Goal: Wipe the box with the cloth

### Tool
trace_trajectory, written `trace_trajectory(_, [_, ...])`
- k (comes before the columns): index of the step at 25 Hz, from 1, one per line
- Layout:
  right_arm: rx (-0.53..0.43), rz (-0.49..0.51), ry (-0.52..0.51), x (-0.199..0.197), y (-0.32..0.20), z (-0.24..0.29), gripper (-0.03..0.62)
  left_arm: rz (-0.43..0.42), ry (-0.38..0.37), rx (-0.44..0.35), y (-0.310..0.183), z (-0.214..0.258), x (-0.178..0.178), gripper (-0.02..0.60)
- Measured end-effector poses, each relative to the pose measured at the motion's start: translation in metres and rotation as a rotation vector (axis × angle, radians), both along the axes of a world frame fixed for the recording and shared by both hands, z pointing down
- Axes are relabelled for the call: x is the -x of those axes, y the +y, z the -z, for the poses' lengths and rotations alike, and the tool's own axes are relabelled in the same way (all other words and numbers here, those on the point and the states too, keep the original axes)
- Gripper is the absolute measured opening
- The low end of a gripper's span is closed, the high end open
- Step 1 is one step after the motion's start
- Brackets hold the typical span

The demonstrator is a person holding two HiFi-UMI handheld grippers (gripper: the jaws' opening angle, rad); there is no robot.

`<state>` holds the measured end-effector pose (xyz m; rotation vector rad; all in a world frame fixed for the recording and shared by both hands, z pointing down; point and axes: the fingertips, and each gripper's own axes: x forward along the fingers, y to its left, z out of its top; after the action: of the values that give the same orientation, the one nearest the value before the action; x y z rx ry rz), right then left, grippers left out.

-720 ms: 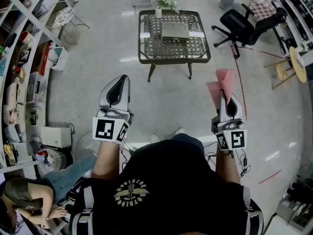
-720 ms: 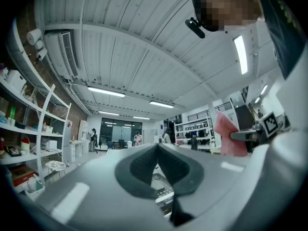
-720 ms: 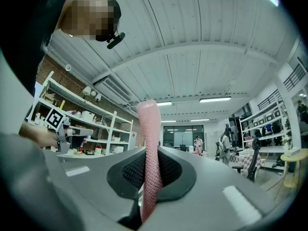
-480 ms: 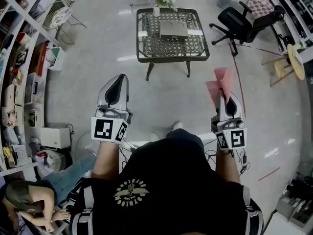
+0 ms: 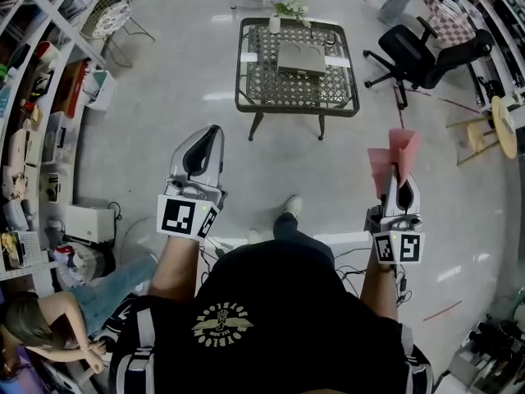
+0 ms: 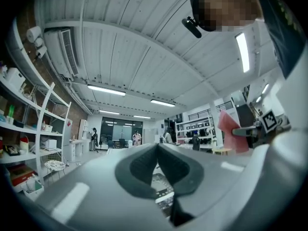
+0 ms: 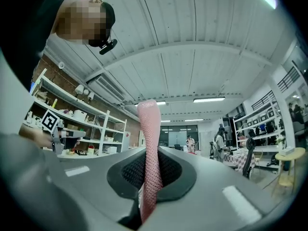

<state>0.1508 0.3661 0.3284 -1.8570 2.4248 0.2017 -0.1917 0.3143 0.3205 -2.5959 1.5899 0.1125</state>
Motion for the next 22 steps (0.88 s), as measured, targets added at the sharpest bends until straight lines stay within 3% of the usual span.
trace_trajectory(13, [0.034, 0.049, 0.008, -0.038, -0.094, -0.011, 0.017, 0.084, -0.018, 0.037, -0.089, -0.01, -0.016, 0.0])
trace_trajectory(22, [0.034, 0.073, -0.007, -0.075, -0.153, -0.014, 0.017, 0.121, -0.022, 0.041, -0.146, -0.01, -0.046, 0.0])
